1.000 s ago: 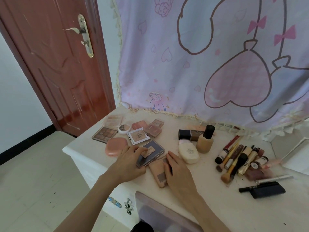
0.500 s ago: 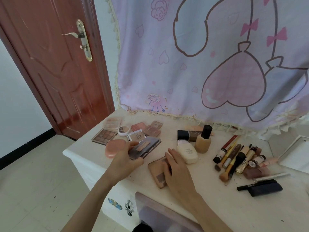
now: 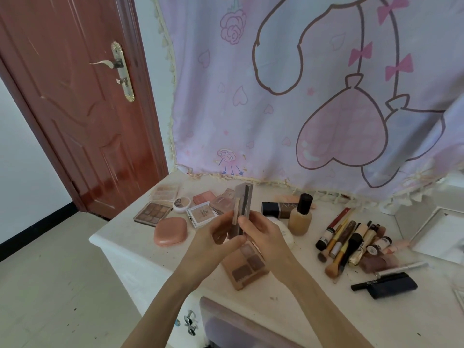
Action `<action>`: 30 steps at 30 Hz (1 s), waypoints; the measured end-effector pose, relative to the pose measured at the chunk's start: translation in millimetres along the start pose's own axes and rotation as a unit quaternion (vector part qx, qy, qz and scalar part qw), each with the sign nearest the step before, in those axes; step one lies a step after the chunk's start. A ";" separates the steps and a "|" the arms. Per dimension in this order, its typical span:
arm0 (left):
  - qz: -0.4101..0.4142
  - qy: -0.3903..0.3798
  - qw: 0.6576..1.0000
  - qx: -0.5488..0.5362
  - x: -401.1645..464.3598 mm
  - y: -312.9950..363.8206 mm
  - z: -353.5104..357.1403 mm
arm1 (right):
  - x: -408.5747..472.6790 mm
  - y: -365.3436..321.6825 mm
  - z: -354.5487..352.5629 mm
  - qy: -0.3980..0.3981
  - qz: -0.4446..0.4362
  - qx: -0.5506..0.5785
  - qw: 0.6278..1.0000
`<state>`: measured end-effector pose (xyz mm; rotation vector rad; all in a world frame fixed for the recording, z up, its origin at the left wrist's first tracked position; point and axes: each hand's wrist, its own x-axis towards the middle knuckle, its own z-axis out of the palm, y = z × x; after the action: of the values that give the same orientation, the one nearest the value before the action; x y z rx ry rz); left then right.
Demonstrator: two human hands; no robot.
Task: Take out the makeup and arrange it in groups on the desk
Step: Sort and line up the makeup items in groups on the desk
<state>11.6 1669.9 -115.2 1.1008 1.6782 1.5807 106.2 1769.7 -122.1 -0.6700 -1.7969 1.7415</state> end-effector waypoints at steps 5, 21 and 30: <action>0.029 -0.063 0.997 0.041 -0.9 5.3 -5.2 | 1.8 -0.9 -6.8 -0.006 -0.004 0.004 1.000; -0.001 -0.065 0.993 0.102 15.3 33.3 -42.5 | 6.2 -40.4 -43.9 -0.108 -0.039 -0.104 0.988; 0.046 -0.036 0.991 0.119 19.7 28.4 -32.2 | 11.2 -30.2 -21.1 -0.028 -0.003 0.314 0.949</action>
<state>-20.5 1669.4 -80.6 1.3540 1.8254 1.4034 113.1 1791.6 -91.1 -0.3421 -1.1540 2.1810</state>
